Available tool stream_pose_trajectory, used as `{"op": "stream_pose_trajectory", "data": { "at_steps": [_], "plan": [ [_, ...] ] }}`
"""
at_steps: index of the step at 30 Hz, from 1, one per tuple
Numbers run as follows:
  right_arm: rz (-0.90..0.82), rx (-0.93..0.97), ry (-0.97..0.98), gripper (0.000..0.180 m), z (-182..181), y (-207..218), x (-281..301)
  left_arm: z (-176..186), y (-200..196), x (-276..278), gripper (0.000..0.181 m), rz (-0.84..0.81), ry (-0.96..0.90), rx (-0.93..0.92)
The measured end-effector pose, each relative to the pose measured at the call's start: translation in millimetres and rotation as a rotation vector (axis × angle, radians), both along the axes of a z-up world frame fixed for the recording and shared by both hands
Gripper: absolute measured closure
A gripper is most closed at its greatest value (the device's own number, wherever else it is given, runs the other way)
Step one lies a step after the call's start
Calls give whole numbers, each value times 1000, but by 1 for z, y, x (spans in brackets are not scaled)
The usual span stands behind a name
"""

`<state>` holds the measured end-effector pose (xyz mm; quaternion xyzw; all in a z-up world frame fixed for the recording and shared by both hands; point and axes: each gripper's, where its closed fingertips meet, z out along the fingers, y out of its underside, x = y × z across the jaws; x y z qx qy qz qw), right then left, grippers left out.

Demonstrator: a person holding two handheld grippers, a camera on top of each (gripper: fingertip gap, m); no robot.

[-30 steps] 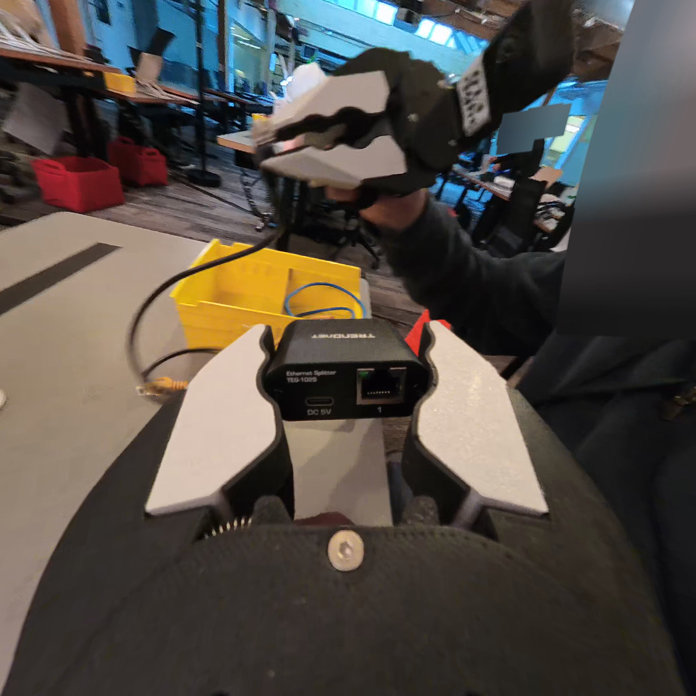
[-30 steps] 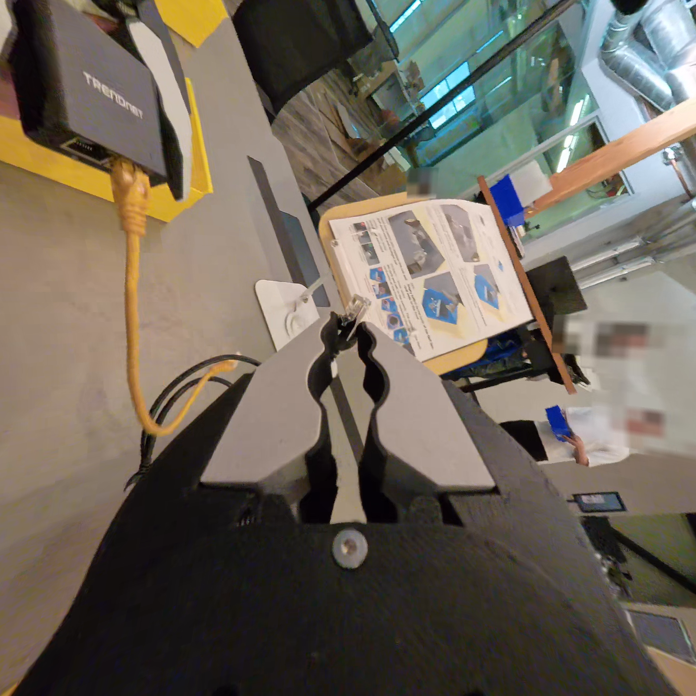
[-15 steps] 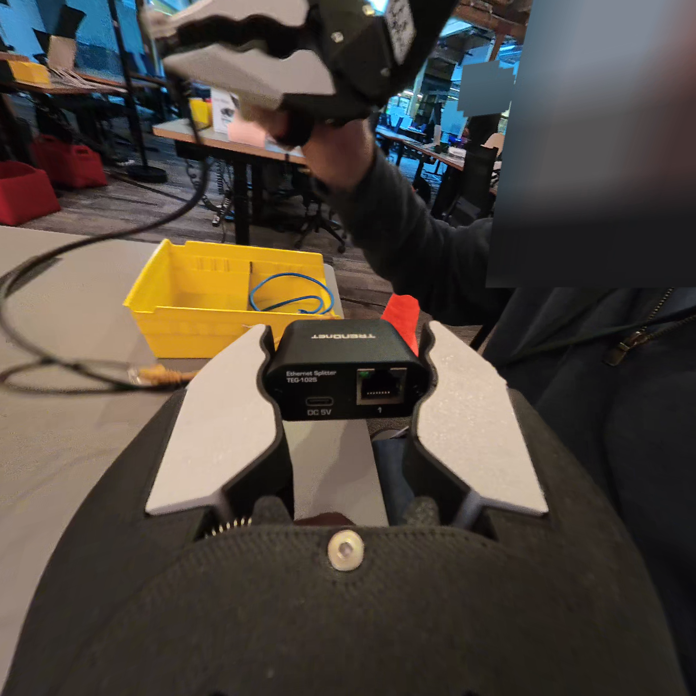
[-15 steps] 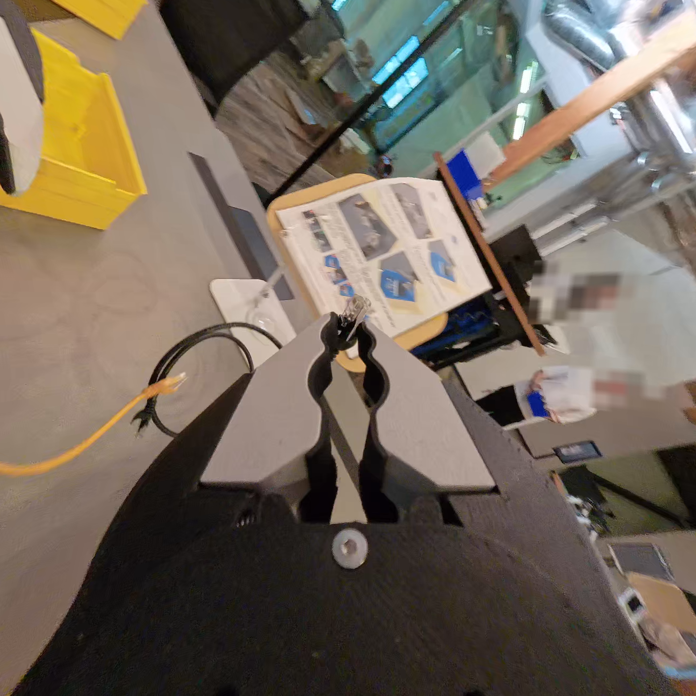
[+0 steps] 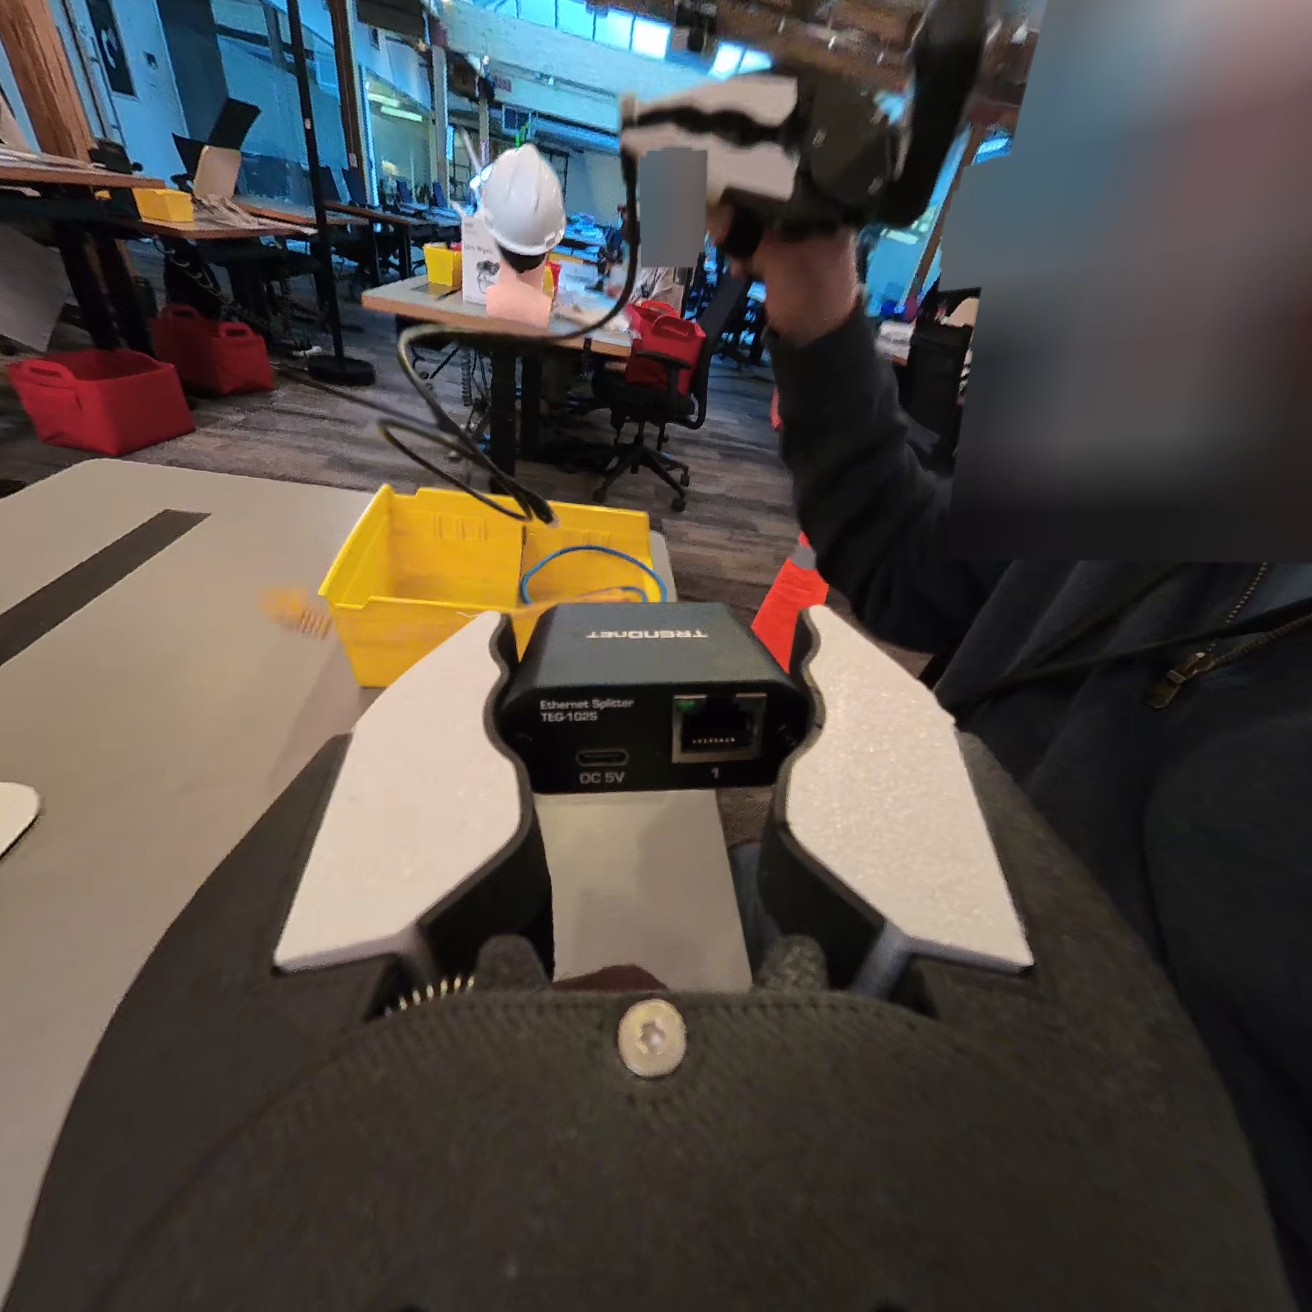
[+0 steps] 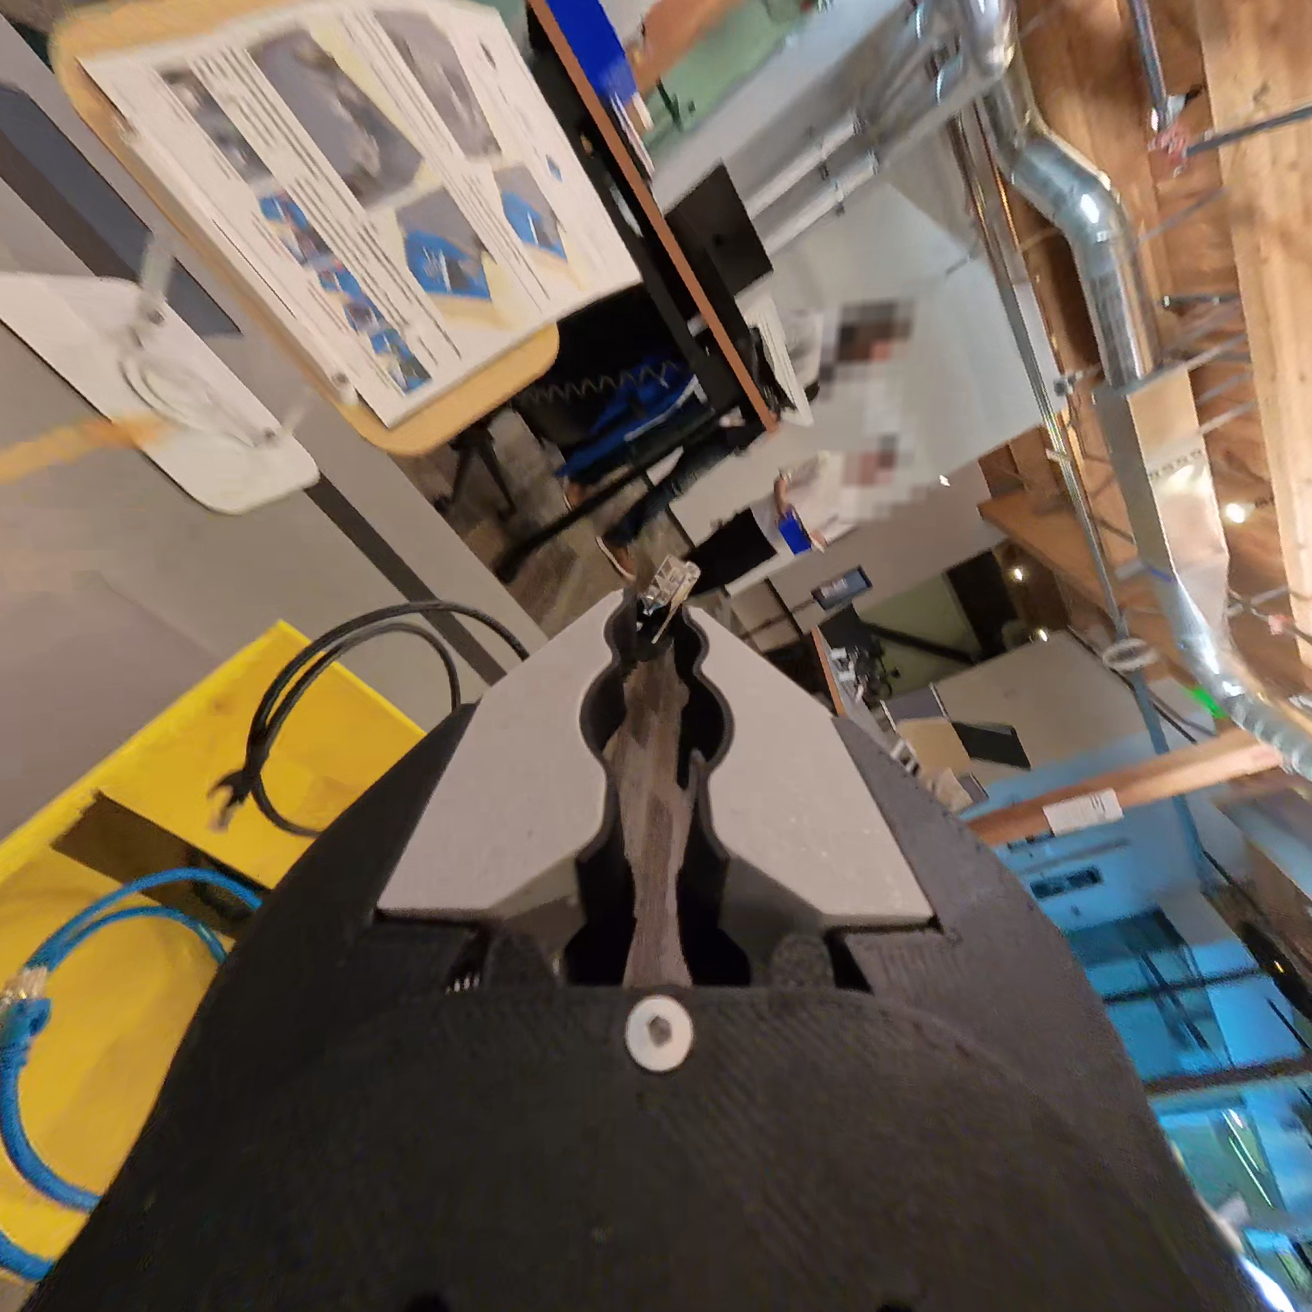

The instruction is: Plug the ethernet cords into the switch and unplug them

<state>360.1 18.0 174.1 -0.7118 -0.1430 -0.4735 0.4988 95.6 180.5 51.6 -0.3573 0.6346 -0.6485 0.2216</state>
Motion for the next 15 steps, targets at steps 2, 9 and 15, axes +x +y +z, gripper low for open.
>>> {"op": "stream_pose_trajectory", "data": {
  "at_steps": [2,9,15],
  "plan": [
    [-32,-23,41,171,-18,-5,15,10,3,-5,107,-18,-33,-40],
    [-72,-77,124,171,-62,-15,29,24,10,-14,107,4,-73,-13],
    [-90,-56,175,171,-73,-33,24,25,11,-15,107,21,-71,6]
  ]
}}
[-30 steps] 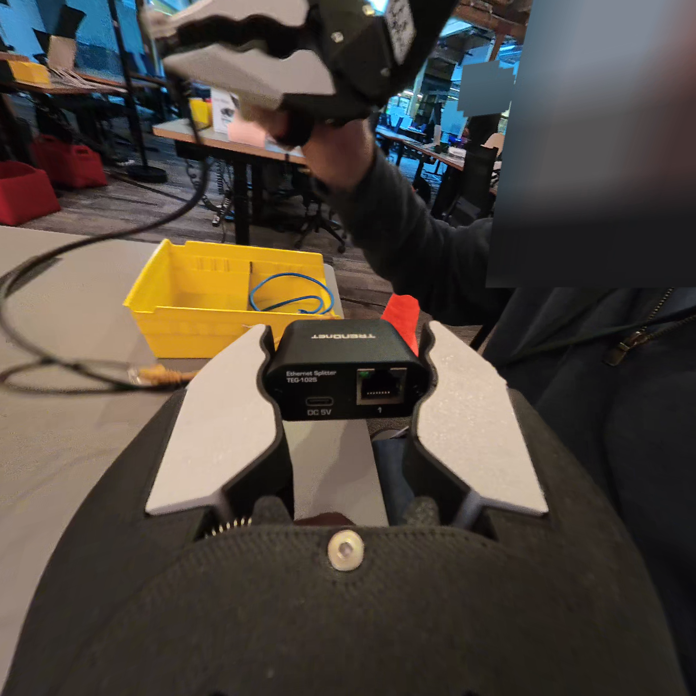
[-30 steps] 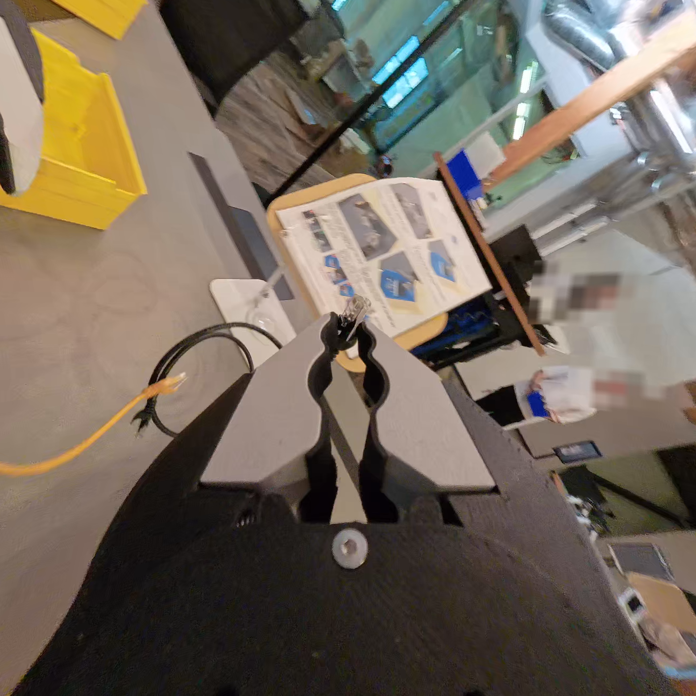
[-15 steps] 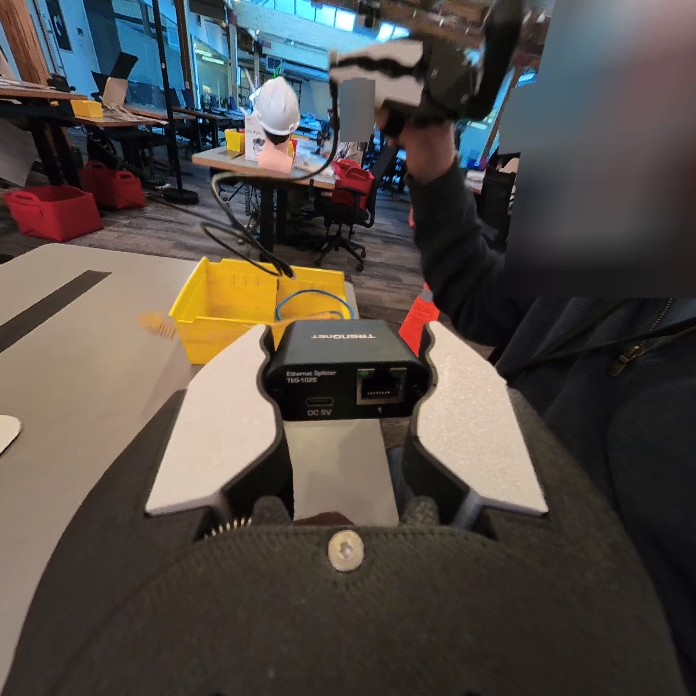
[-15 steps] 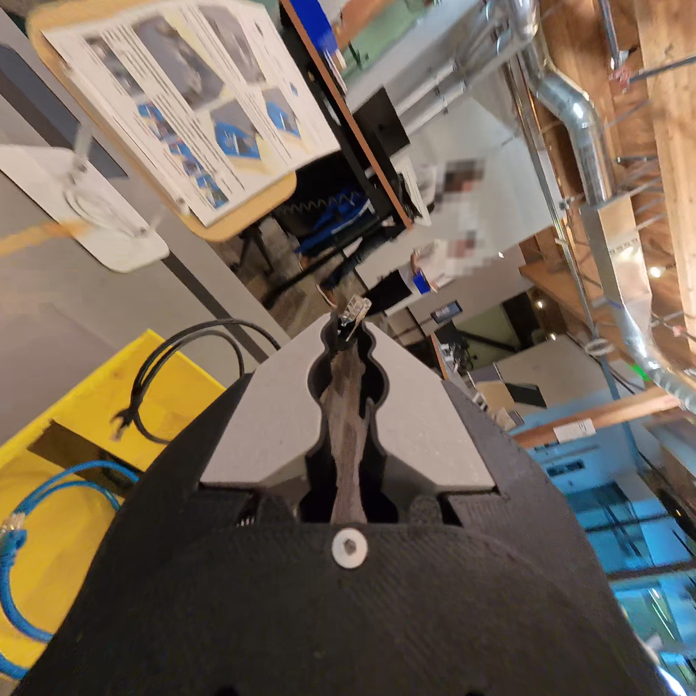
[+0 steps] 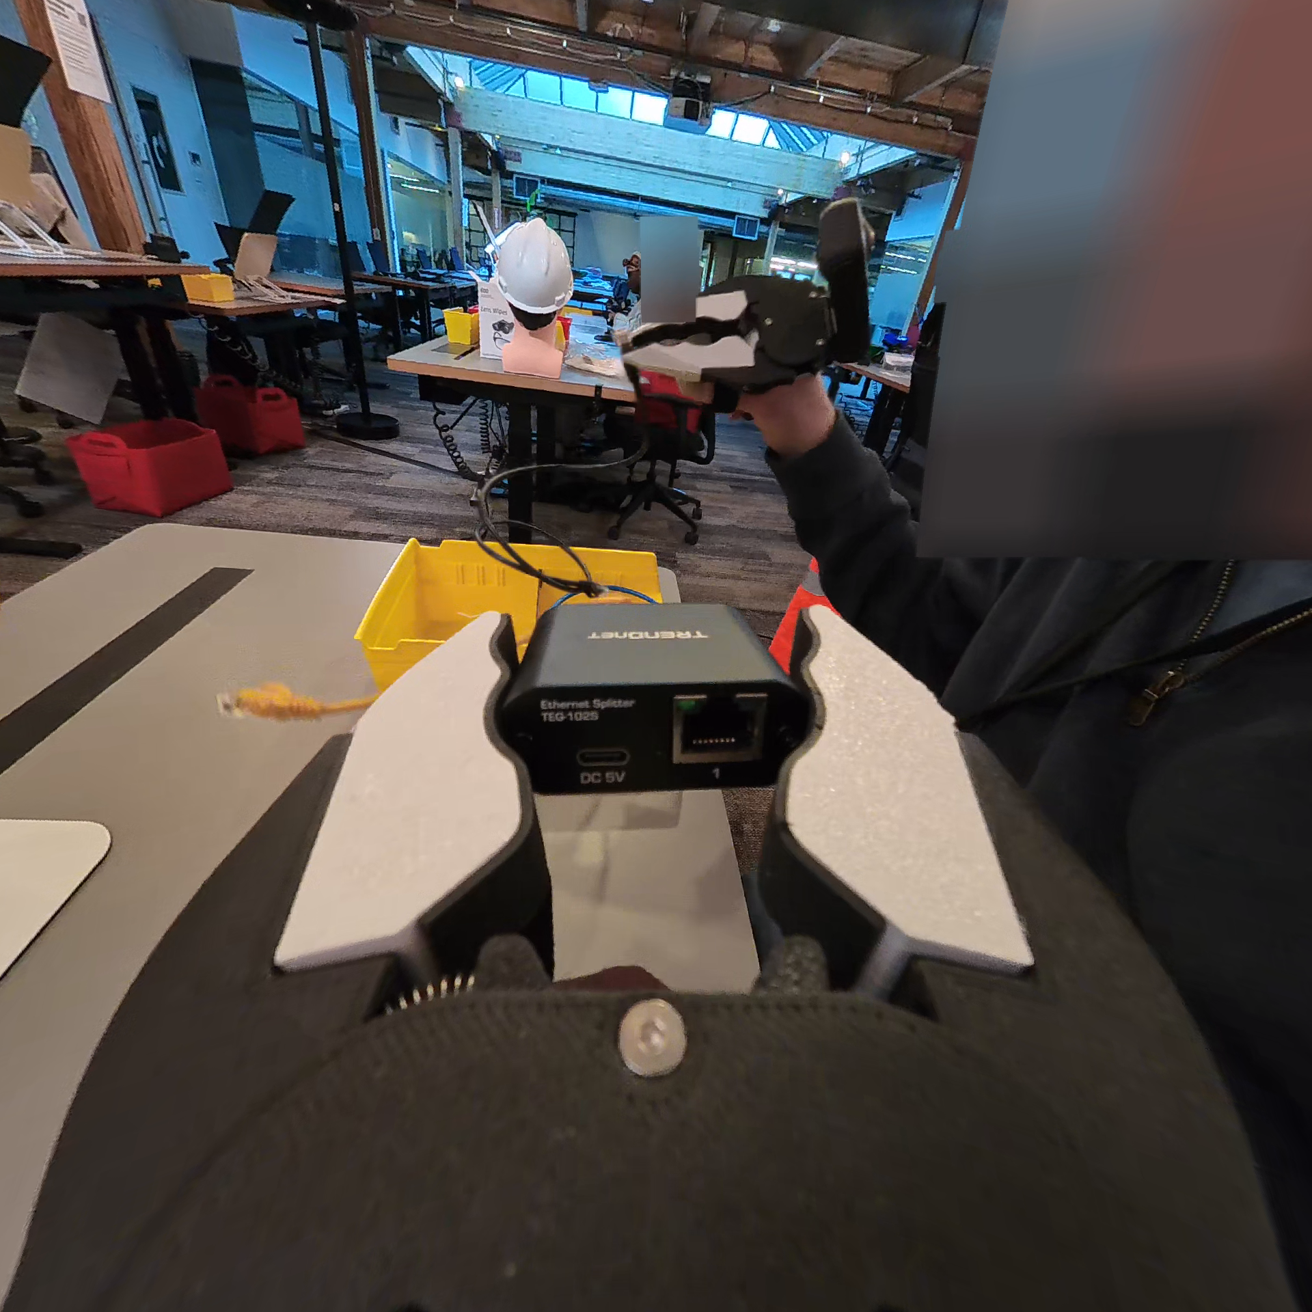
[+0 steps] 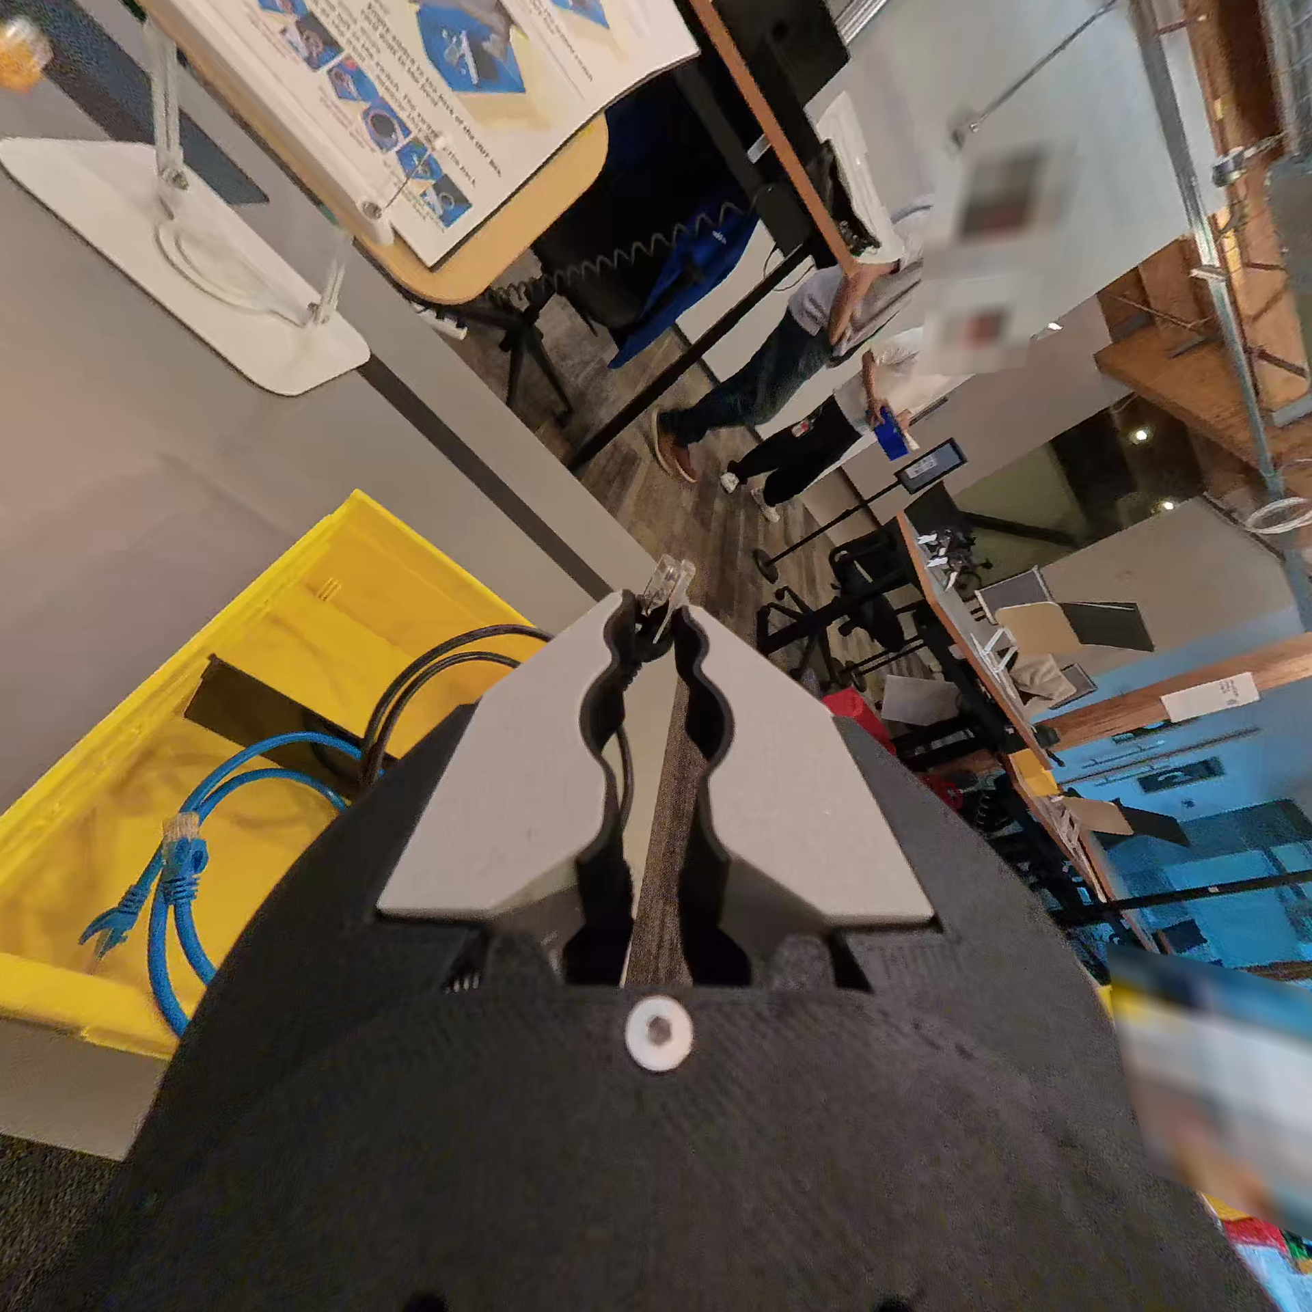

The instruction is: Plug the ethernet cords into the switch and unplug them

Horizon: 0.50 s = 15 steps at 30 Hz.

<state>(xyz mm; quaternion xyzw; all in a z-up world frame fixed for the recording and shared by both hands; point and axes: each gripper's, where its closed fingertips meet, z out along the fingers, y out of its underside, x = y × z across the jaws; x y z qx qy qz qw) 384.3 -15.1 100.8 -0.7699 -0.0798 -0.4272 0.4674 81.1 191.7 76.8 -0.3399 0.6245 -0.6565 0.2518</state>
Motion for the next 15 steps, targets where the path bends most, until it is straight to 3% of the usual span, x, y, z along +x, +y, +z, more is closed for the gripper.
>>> {"op": "stream_pose_trajectory", "data": {
  "at_steps": [5,11,15],
  "plan": [
    [-21,-6,-11,171,9,-10,-5,-3,-1,2,107,5,10,3],
    [-28,-70,31,170,-18,-12,-18,-7,-3,4,107,6,24,20],
    [-4,-33,13,170,-7,-13,-36,-8,0,5,107,10,28,10]
  ]
}}
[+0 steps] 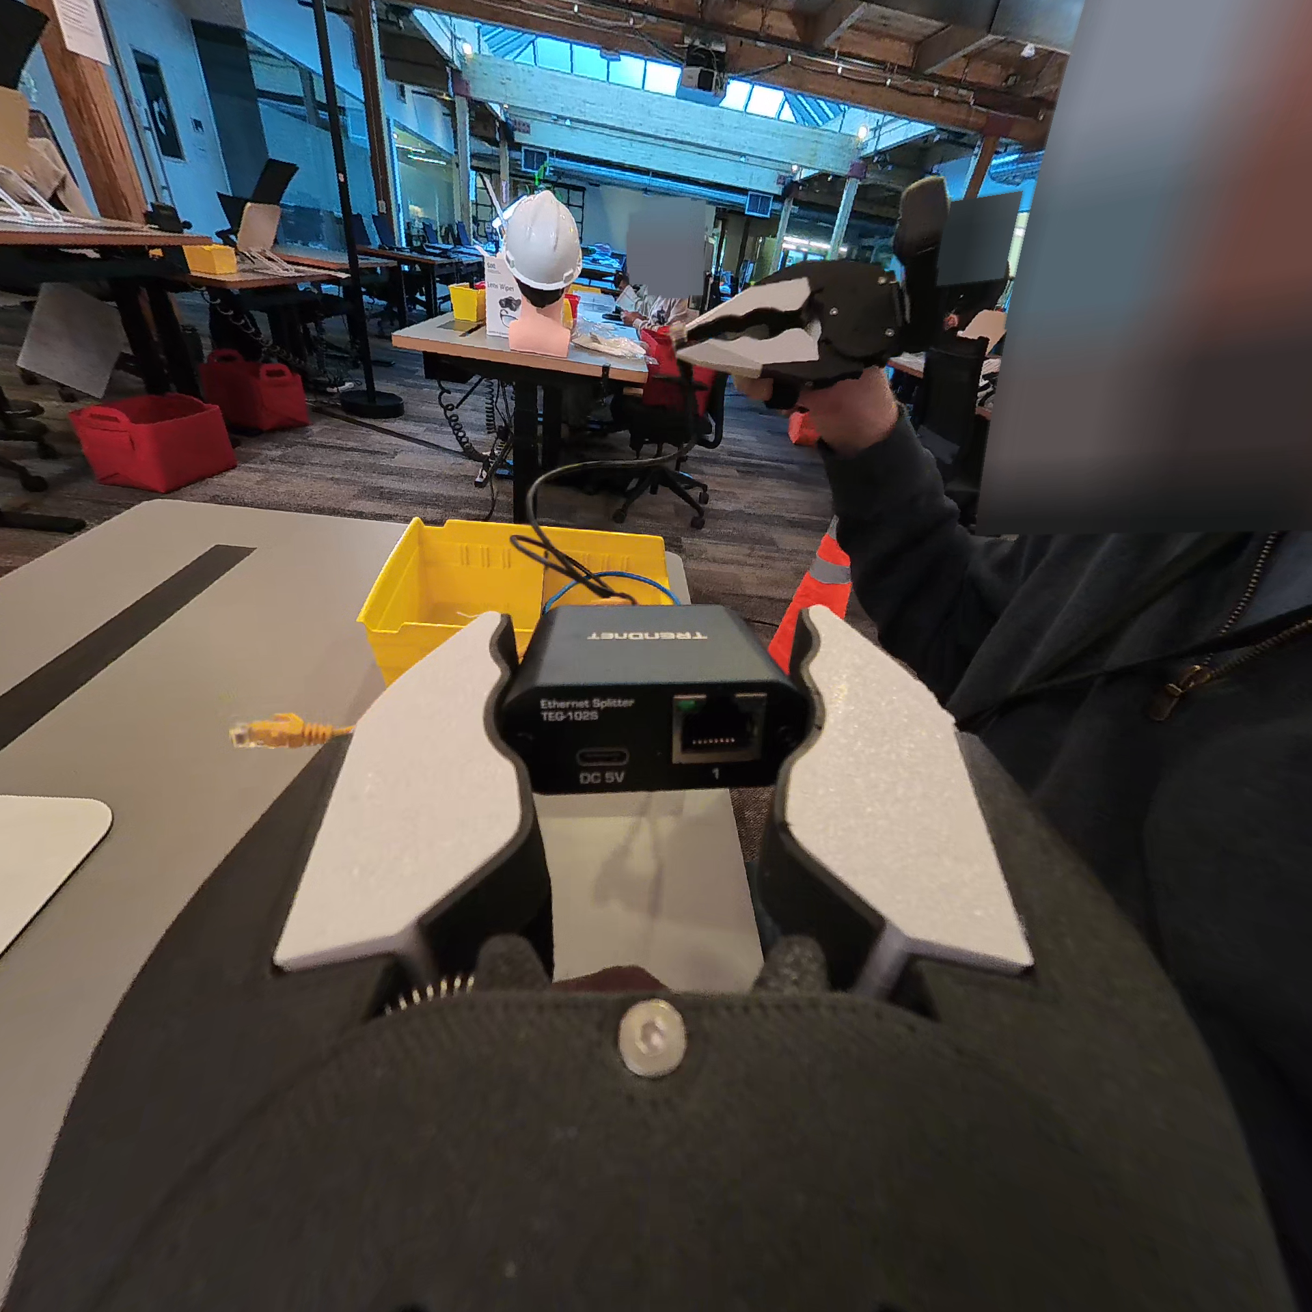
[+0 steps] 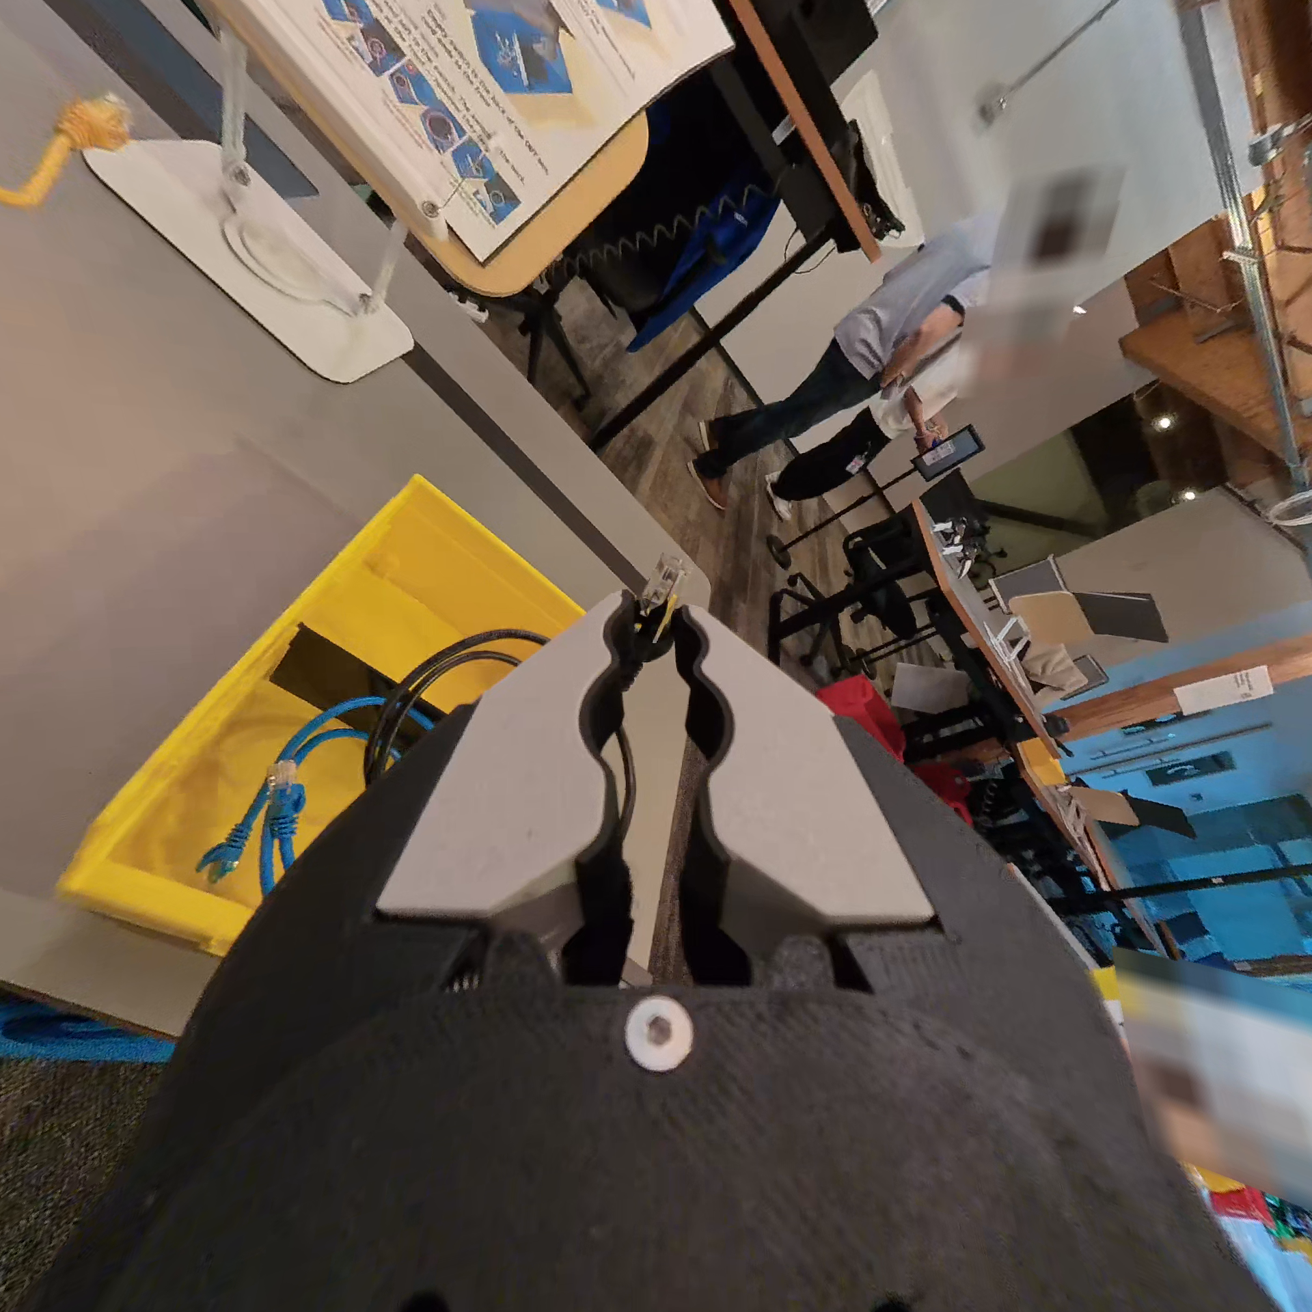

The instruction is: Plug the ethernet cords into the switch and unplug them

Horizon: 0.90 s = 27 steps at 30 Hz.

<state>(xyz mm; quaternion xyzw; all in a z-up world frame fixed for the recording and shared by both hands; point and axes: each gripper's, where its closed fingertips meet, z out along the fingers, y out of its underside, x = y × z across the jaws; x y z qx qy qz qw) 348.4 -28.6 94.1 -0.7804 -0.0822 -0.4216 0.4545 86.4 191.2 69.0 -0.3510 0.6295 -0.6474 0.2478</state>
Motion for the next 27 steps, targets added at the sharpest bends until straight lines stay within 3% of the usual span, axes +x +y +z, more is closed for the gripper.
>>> {"op": "stream_pose_trajectory", "data": {
  "at_steps": [5,7,22,27],
  "plan": [
    [-1,49,-22,170,15,-6,-4,-1,-1,-1,107,2,2,12],
    [16,26,28,170,6,-3,-4,0,-1,0,107,2,1,11],
    [66,-241,567,170,-167,16,20,-9,1,4,107,11,33,14],
    [78,-276,663,169,-202,18,17,-16,4,8,107,15,56,8]
  ]
}}
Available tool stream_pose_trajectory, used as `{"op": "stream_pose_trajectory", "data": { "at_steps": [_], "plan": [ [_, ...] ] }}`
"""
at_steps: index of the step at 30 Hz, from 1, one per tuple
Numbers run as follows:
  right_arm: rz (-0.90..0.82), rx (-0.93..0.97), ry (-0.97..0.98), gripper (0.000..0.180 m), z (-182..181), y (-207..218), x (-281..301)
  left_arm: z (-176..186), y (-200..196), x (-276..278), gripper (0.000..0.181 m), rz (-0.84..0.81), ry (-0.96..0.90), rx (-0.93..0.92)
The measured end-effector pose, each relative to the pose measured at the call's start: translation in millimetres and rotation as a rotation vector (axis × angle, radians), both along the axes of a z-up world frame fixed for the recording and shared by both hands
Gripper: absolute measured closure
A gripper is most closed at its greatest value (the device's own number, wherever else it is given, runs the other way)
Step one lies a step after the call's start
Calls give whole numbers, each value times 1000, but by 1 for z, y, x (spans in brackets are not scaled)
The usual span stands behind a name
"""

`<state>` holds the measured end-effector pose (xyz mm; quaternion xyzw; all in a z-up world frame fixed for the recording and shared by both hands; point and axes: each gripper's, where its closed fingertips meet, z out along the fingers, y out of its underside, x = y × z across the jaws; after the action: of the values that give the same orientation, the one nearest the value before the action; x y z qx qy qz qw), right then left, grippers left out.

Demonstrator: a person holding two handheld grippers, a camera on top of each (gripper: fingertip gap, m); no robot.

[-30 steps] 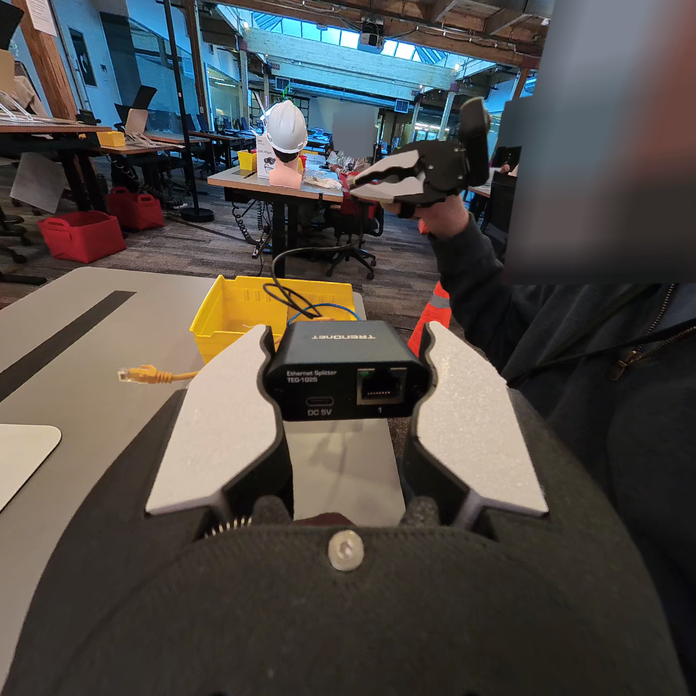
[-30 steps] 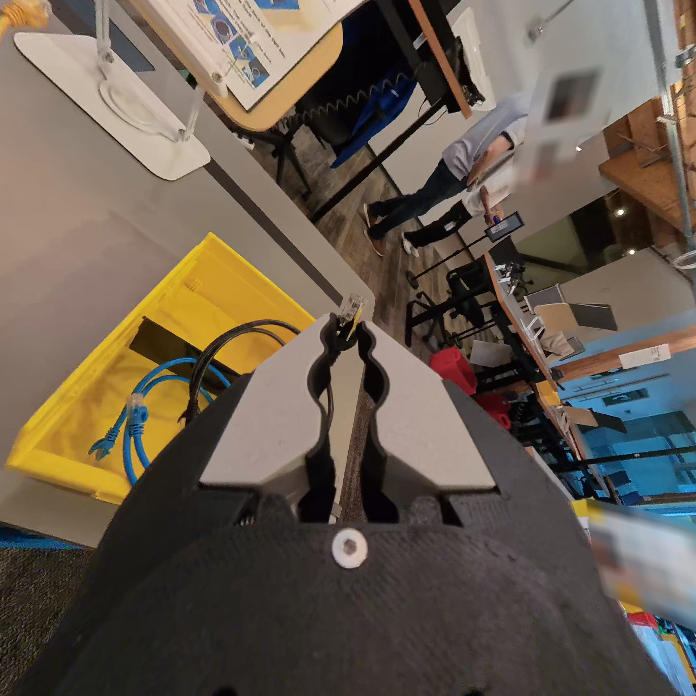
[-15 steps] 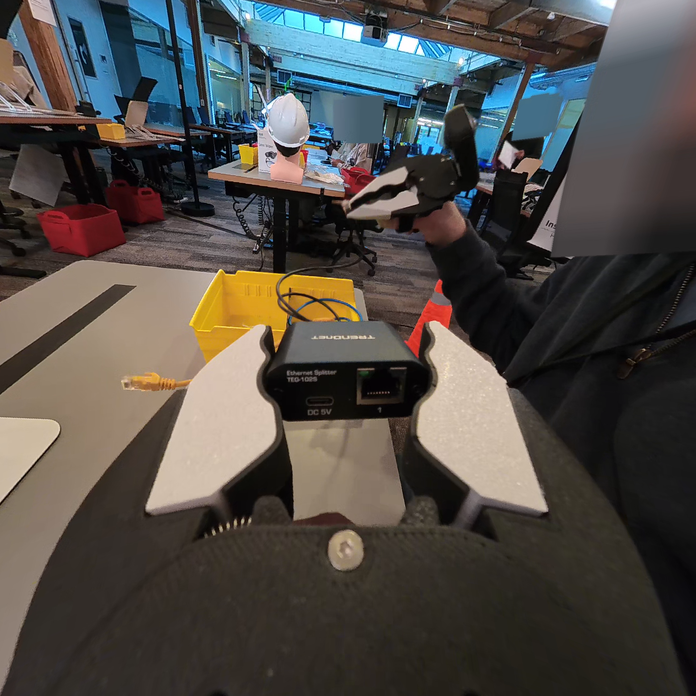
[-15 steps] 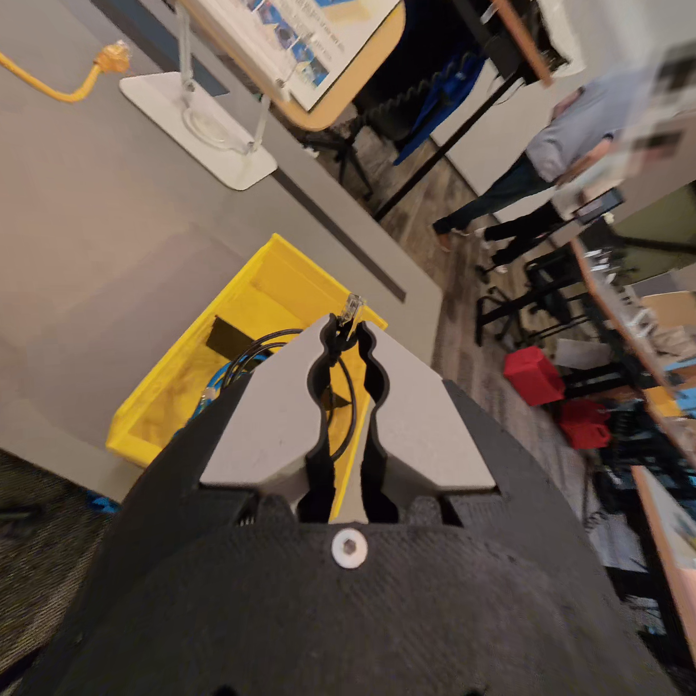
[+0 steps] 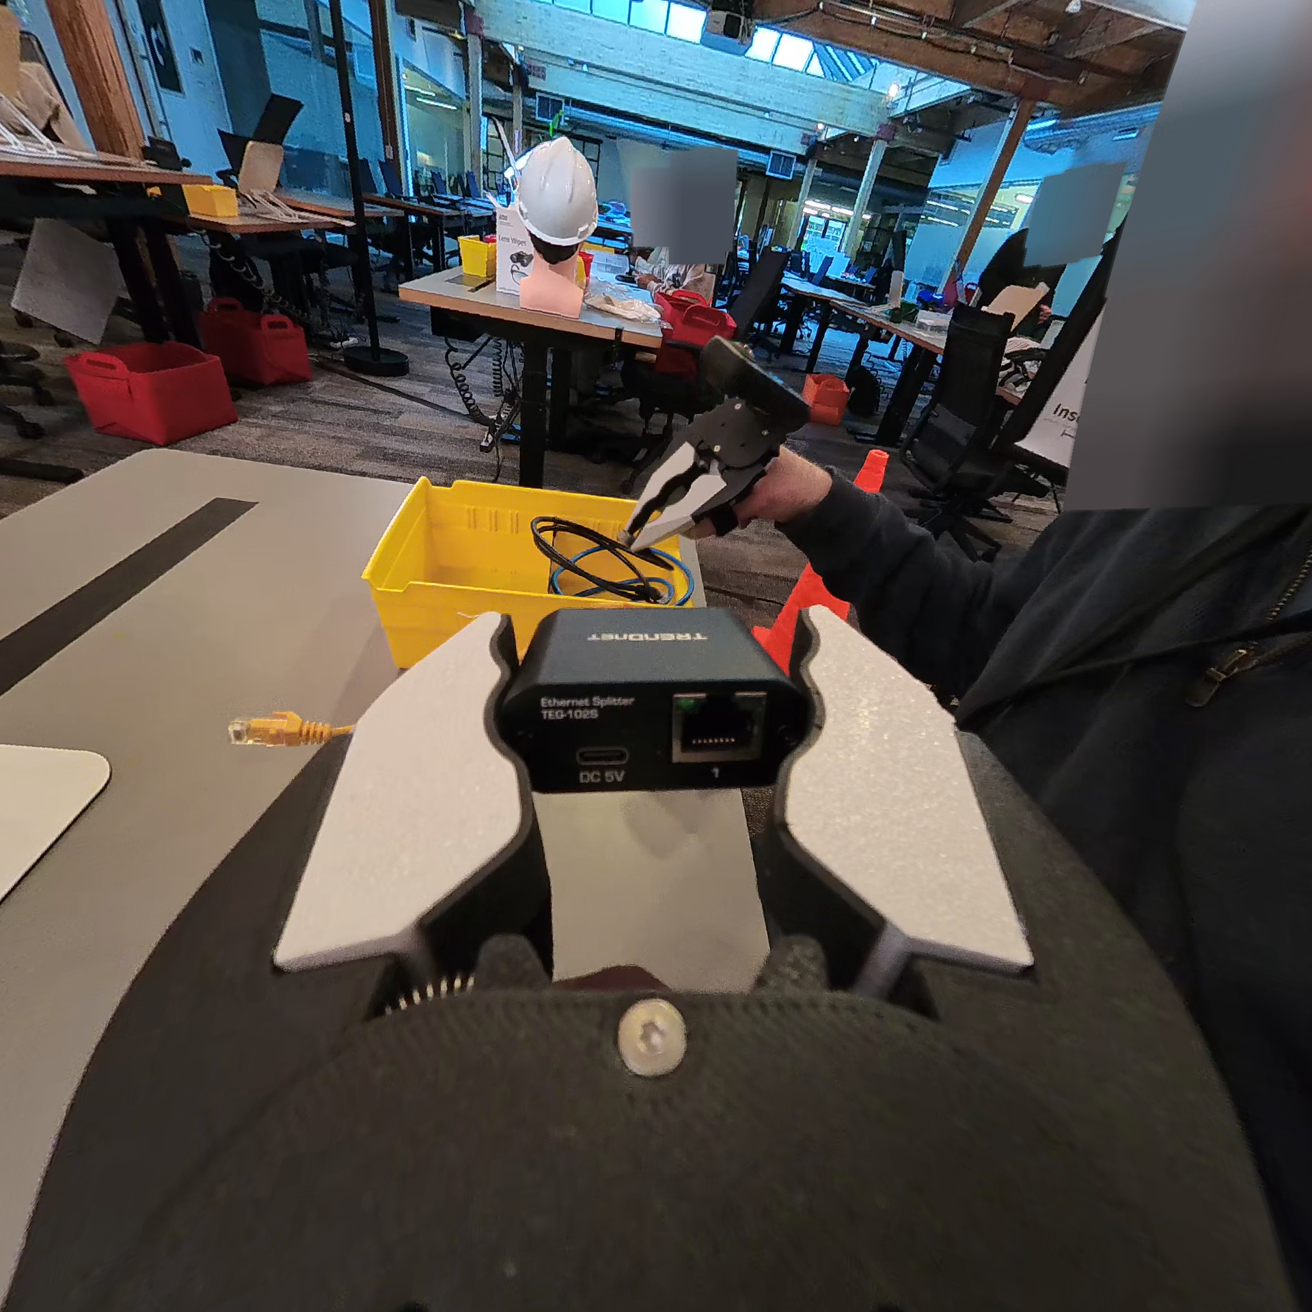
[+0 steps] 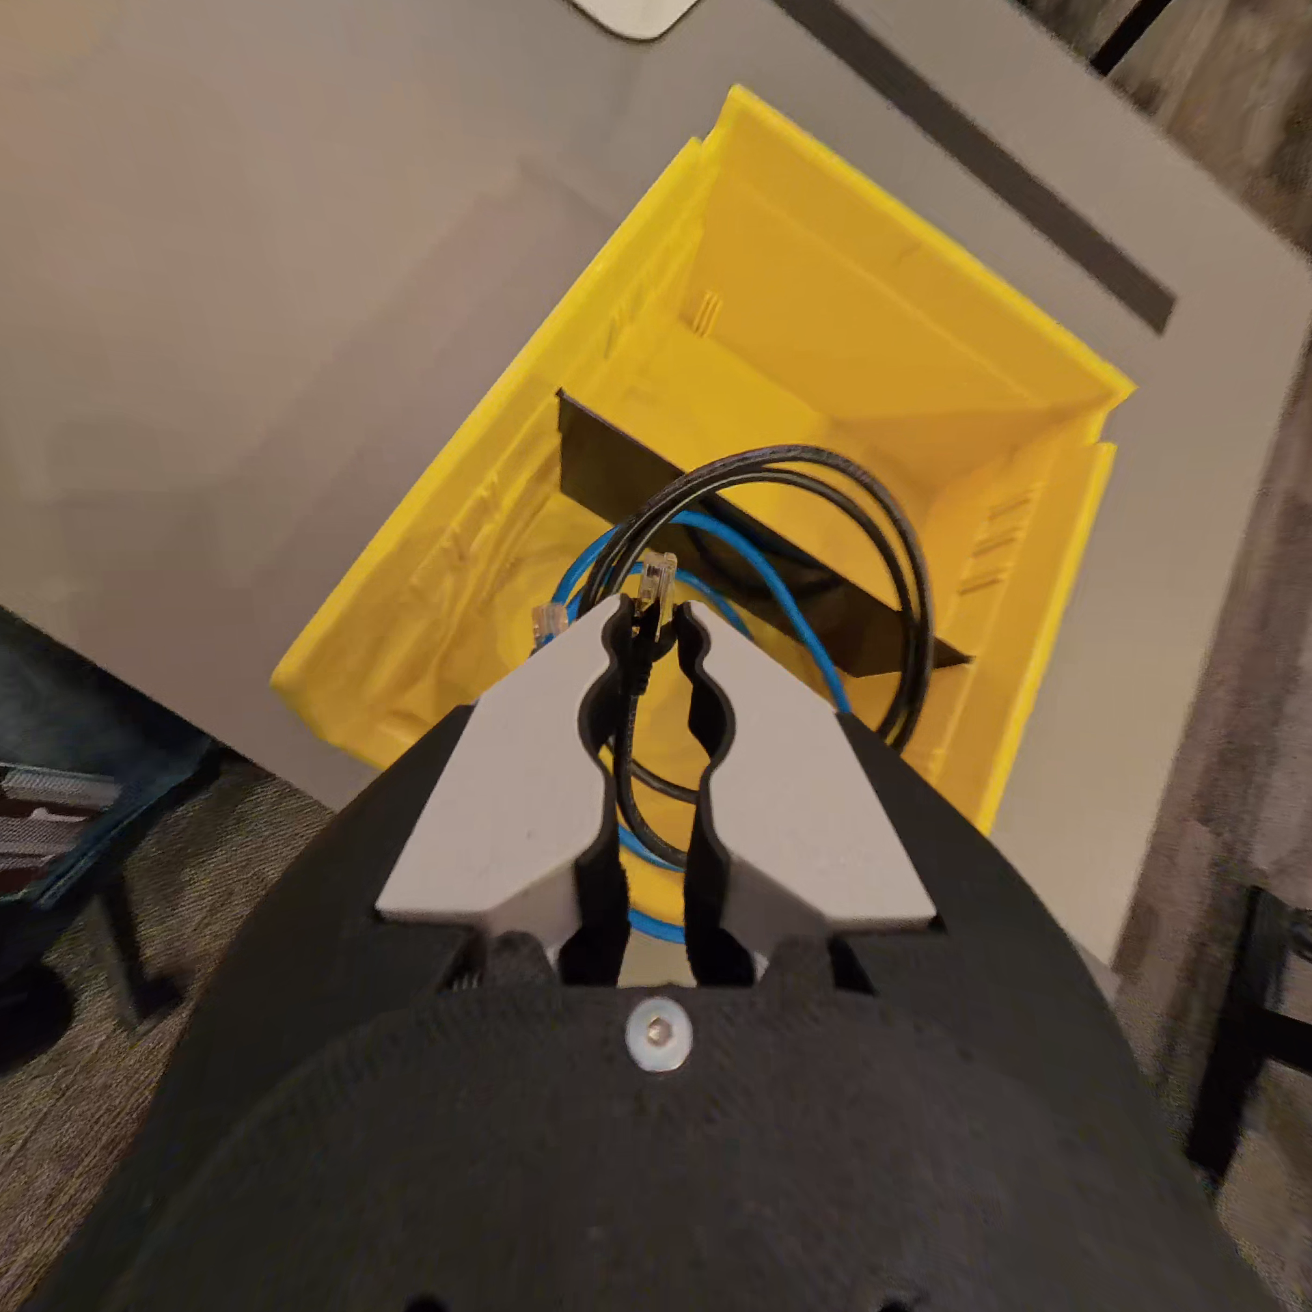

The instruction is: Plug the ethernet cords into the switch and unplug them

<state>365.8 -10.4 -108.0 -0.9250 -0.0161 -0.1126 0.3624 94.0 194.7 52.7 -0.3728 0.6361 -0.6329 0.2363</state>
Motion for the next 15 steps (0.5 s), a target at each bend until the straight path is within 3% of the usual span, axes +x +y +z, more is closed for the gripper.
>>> {"op": "stream_pose_trajectory", "data": {
  "at_steps": [6,11,15],
  "plan": [
    [22,-90,65,164,-34,2,-10,-6,-1,2,107,-3,19,6],
    [37,-77,108,124,-27,-3,-15,-8,1,3,107,4,24,3],
    [50,-76,39,113,-11,-11,-15,-11,2,5,107,15,30,-3]
  ]
}}
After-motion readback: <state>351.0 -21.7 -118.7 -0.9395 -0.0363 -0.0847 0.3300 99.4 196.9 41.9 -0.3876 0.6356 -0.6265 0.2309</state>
